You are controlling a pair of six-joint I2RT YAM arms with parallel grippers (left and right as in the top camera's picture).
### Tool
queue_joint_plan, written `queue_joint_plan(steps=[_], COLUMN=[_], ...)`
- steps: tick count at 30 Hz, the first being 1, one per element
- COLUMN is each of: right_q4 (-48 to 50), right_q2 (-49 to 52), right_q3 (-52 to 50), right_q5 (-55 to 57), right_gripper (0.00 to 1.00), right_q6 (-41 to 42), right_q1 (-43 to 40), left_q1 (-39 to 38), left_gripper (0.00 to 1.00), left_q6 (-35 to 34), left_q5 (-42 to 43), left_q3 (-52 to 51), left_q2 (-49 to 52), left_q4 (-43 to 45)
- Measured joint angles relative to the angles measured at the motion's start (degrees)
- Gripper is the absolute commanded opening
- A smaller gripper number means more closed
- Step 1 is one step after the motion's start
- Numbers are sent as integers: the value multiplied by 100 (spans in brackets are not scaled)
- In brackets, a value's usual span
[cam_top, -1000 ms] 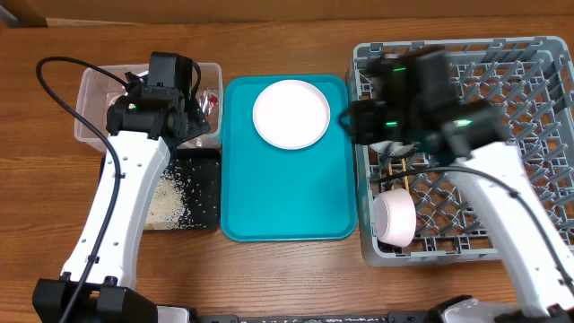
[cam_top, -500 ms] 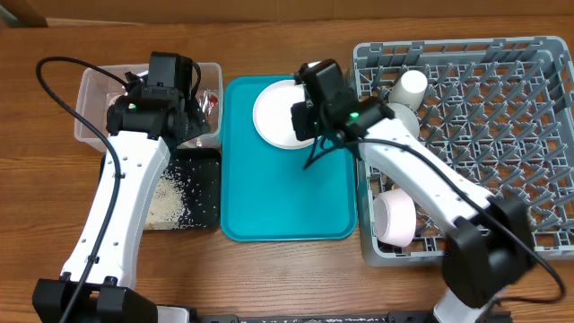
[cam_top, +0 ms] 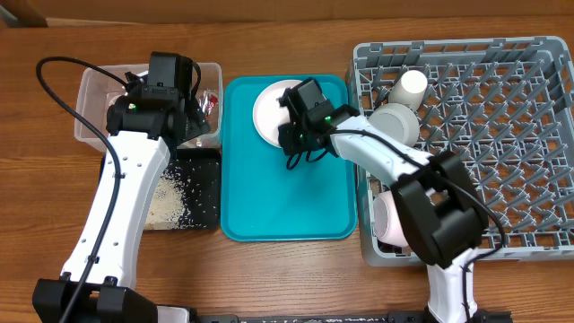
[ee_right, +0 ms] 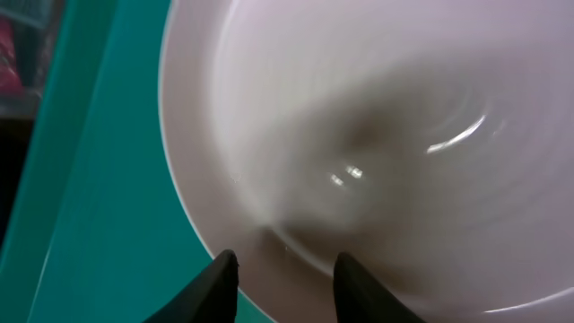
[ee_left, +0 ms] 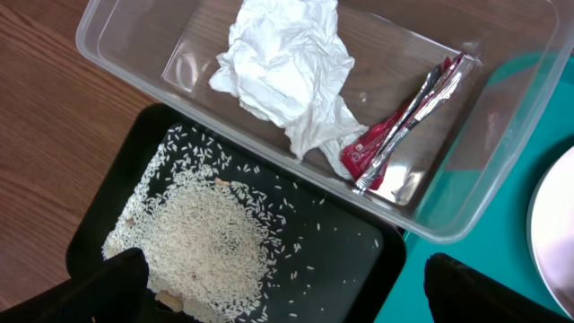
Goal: Sort waste into correct bins and load items into the dishwasher
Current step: 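Move the right gripper to the white plate and grasp its edge, then lift the white plate and carry it right over the rack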
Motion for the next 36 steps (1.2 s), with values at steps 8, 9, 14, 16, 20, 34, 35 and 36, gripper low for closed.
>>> queue_joint_plan(steps=[8,9,14,16,20,34,35,36], right_q4=[-562,-739,-1397,-1416,-1606,-3224,-3246,-3217], right_q2=[72,72,74,74,74,-603,-612,-616], right_q3=[24,26,24,24,127,2057,2050,2011], right_q5=[-1287,-1528,-2151,-2247,-2350,-426,-214,55], right_gripper=[43,45,46,47,47,47,47,47], right_q6=[-15,-9,-48,-66,-92,-236,-240,-254], right_q1=[96,116,275,319,306,76,76,76], left_q1=[0,0,0,0,0,0,0,0], left_gripper=[100,100,100,100,100,100,100,100], left_q6=[2,2,0,0,0,2,0,0], left_q5=[11,11,11,11,11,11,11,11], left_q3=[0,0,0,0,0,0,0,0], left_q2=[0,0,0,0,0,0,0,0], left_q4=[0,0,0,0,0,0,0,0])
